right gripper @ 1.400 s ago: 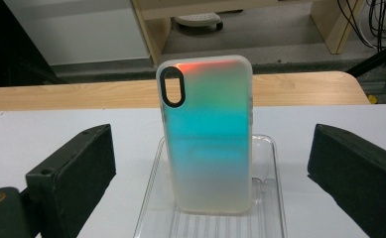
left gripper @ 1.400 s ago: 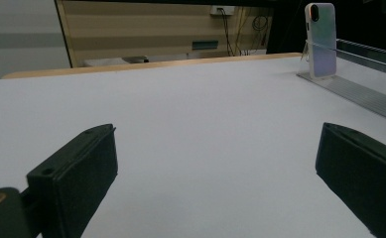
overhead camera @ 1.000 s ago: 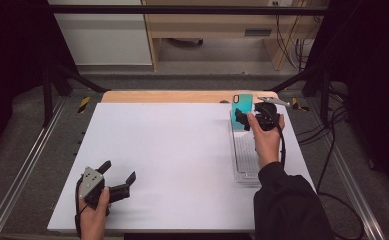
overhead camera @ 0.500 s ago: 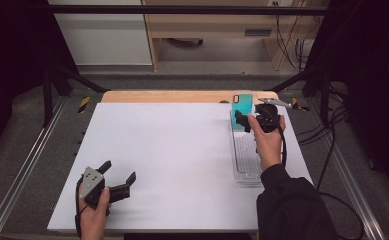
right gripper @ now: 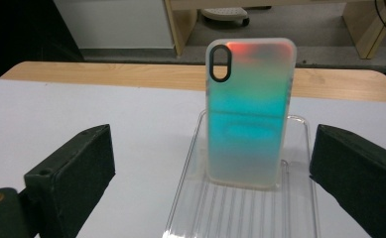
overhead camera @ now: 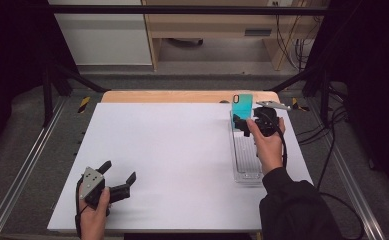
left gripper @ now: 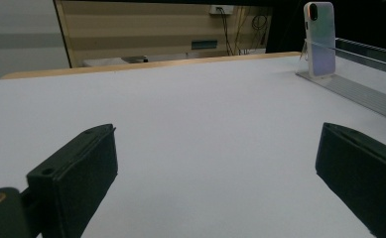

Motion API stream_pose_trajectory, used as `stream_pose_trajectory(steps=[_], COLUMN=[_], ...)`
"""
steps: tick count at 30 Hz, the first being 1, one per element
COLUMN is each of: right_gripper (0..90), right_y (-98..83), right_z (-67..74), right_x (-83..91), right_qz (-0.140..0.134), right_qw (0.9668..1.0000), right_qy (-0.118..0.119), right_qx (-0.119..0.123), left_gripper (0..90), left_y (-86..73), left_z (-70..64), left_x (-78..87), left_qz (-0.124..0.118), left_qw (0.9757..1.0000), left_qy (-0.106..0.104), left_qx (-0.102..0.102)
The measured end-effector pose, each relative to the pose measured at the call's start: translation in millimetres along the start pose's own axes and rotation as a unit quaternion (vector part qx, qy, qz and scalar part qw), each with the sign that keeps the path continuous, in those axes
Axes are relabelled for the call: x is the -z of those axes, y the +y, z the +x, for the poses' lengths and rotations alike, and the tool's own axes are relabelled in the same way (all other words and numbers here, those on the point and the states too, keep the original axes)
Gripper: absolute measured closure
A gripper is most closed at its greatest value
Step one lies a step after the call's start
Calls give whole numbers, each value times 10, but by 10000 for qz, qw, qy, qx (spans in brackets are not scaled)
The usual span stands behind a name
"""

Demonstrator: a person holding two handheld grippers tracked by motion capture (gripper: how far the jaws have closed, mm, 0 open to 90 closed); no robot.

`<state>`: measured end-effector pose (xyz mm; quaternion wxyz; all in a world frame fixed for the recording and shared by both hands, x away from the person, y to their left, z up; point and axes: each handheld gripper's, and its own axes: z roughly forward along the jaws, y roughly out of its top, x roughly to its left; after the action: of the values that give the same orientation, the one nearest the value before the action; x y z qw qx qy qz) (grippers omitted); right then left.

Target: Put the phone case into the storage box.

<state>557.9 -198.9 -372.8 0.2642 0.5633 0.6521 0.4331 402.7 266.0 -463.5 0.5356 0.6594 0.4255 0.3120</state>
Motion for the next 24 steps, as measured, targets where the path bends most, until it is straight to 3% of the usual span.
stream_pose_trajectory(steps=[24], right_gripper=[42], right_y=[-80], right_z=[193], right_x=[102], right_qz=[112], right_qw=[9991], right_qy=[350], right_qx=[208], left_gripper=[24], left_y=[2], left_z=[2], left_x=[6], left_qz=[-10], left_qw=[10000], left_qy=[5], left_qx=[-4])
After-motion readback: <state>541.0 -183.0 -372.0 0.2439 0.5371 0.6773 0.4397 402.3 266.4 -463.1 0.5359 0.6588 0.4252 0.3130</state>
